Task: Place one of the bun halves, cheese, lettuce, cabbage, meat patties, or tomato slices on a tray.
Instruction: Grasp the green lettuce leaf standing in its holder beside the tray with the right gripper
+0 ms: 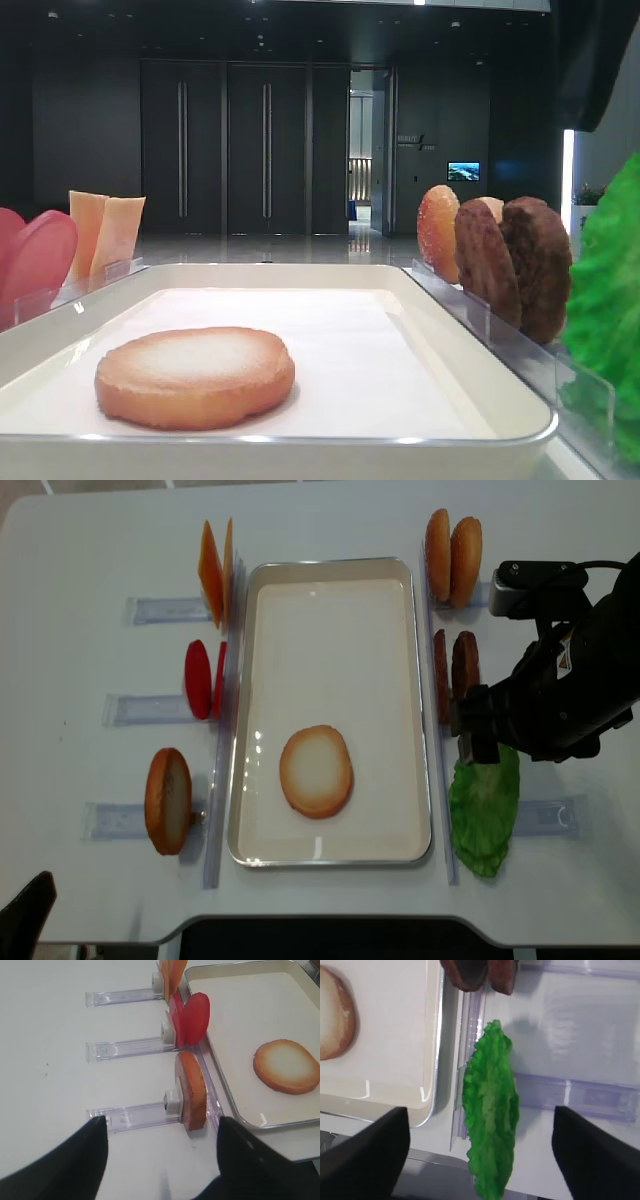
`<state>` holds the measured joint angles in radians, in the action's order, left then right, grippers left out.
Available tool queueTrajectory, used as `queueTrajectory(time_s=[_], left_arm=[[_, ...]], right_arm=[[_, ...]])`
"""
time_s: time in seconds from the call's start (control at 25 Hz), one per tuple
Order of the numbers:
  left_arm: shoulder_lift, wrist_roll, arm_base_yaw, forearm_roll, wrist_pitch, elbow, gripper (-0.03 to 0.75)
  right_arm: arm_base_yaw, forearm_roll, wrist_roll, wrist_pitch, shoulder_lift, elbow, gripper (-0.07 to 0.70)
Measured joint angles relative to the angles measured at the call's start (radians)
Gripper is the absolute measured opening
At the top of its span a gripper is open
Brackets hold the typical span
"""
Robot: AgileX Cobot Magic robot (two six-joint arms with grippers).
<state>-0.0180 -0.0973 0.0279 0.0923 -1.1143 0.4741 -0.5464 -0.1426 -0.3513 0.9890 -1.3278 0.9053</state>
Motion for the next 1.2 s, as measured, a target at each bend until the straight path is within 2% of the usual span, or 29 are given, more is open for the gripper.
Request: queueTrajectory(time_s=[0.88,1.0,1.2], left_arm=[[0.0,0.0,0.0,0.0,0.0,0.0,0.517],[0.0,0.0,0.0,0.0,0.0,0.0,0.517],[0.0,0.0,0.0,0.0,0.0,0.0,0.517]], right_arm=[[-0.001,-0.062,0.018,0.002,-0.025,0.0,0.547],[-0.001,-0.061,0.018,0.004,-0.025,0.0,0.476],[-0.001,-0.029,0.013,0.029,-0.025,0.0,0.22]])
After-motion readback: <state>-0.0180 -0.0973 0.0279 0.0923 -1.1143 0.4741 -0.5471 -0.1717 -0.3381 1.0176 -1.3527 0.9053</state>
